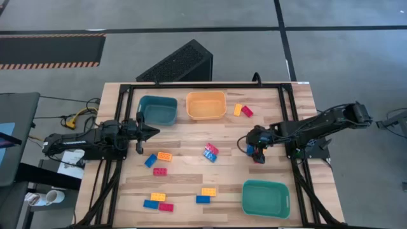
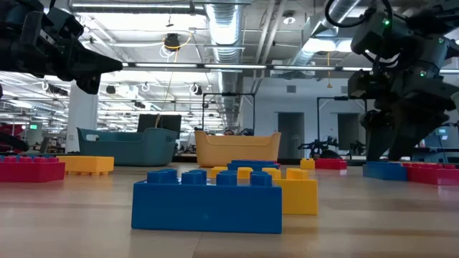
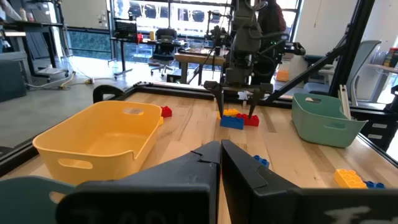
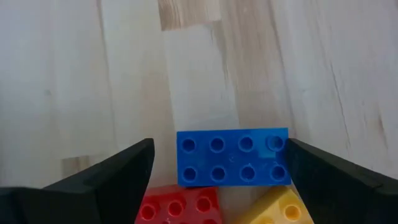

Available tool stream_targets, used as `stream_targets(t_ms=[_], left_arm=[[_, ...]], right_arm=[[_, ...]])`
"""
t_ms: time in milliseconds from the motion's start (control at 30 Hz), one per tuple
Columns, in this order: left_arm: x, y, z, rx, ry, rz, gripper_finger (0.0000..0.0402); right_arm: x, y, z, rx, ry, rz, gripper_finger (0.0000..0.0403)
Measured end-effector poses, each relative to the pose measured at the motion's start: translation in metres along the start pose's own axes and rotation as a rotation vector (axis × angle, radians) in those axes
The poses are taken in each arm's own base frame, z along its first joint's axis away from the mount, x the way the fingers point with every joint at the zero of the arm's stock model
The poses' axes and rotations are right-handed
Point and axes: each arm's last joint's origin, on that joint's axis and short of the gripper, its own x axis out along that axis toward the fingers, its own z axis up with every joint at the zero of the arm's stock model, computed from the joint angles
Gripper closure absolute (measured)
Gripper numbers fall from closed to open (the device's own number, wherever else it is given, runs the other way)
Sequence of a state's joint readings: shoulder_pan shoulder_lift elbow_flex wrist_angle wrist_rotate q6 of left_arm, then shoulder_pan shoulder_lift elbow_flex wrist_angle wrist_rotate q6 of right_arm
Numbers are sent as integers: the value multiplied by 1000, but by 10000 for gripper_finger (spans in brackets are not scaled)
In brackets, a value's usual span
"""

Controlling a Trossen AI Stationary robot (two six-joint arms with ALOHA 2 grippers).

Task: Sort & place blocks by color
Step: Put the blue game piece into the green bin

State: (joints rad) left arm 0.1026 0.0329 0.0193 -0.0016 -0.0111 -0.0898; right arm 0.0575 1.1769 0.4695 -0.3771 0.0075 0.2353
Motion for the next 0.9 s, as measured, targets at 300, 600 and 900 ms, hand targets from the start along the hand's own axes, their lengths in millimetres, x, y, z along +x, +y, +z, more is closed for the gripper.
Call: stream_targets(t_ms=[300, 600, 900], left_arm=[[0, 0, 0, 0, 0, 0, 401], [0, 0, 0, 0, 0, 0, 401], [0, 0, 0, 0, 0, 0, 401]], right_arm=[[18, 10, 12, -86, 105, -112, 19], [33, 9, 9, -69, 200, -106, 28], [2, 3, 19, 43, 68, -93, 114]])
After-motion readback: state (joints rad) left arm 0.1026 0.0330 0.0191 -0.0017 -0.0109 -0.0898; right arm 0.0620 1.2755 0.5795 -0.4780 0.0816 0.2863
